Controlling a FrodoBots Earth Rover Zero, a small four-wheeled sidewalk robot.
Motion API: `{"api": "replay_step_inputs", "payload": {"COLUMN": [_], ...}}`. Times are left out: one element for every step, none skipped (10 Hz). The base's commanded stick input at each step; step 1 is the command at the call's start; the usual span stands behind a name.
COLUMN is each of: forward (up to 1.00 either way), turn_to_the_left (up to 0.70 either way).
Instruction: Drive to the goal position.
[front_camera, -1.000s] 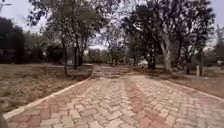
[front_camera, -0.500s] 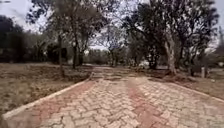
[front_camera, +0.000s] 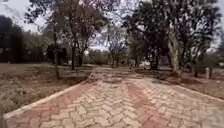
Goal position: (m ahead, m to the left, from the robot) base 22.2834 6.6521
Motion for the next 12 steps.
{"api": "replay_step_inputs", "payload": {"forward": [0.7, 0.7, 0.7, 0.7, 0.7, 0.7, 0.7, 0.7, 0.7, 0.7, 0.7, 0.7], "turn_to_the_left": [0.0, 0.0, 0.0, 0.0, 0.0, 0.0, 0.0, 0.0, 0.0, 0.0, 0.0, 0.0]}}
